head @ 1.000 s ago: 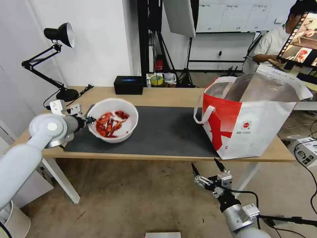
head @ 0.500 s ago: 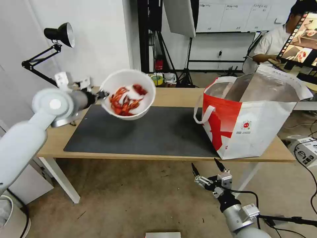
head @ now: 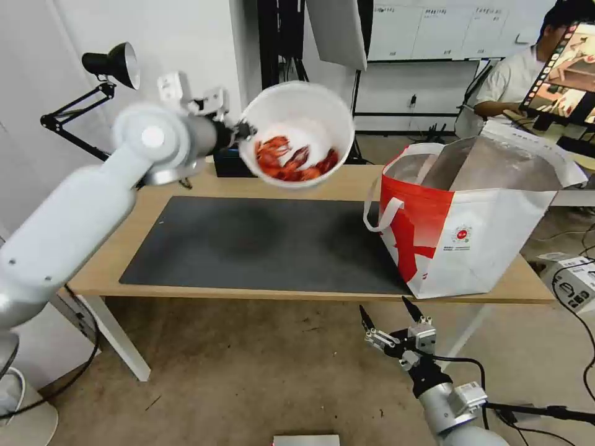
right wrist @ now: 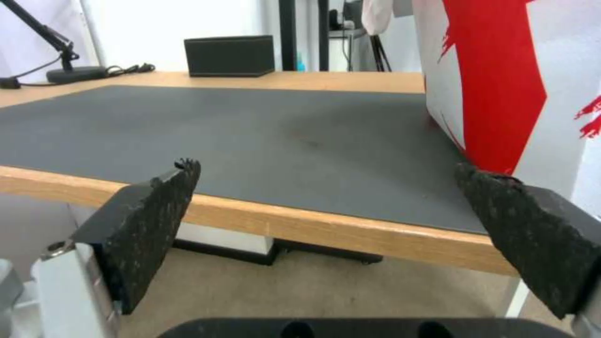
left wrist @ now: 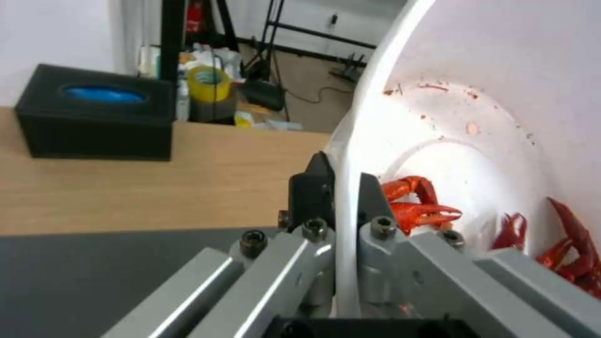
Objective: Pick up the trash from the table and place it into the takeout bag.
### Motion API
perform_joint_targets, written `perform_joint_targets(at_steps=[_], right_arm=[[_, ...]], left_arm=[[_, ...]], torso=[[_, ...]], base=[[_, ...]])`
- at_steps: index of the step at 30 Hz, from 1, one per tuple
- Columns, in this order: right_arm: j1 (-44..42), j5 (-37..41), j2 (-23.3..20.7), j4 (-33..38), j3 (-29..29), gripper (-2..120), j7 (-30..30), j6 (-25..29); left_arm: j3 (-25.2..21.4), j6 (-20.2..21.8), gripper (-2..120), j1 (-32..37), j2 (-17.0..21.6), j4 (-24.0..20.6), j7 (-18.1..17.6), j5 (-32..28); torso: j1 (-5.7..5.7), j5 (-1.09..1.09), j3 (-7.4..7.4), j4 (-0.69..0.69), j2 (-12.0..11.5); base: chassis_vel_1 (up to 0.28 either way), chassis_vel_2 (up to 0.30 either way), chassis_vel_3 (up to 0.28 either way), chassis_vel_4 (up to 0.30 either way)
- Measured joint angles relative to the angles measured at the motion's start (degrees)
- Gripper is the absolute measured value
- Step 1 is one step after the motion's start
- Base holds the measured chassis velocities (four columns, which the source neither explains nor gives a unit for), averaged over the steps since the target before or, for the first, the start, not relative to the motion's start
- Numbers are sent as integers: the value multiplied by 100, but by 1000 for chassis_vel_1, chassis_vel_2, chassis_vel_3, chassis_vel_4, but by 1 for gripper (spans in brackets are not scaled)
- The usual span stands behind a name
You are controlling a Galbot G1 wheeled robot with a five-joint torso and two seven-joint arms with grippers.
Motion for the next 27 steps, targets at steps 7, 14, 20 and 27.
perform_joint_targets(at_steps=[7,14,20,27], right_arm=[[0,0,0,0,0,100,0,0],[0,0,0,0,0,100,0,0],[0,0,0,0,0,100,0,0],[0,0,0,0,0,100,0,0]], left_arm=[[253,0,0,-476,-423,308,-35,-67],[556,-51,0,-909,-1154,711,-122,-102],[807,-164,0,-1213,-1805,1097,-227,-127],[1160,-355,0,-1521,-2422,1541,-274,-77]], torso=[[0,-2,0,1,0],[0,-1,0,0,0],[0,-1,0,1,0],[0,-1,0,0,0]], base=[[0,0,0,0],[0,0,0,0],[0,0,0,0],[0,0,0,0]])
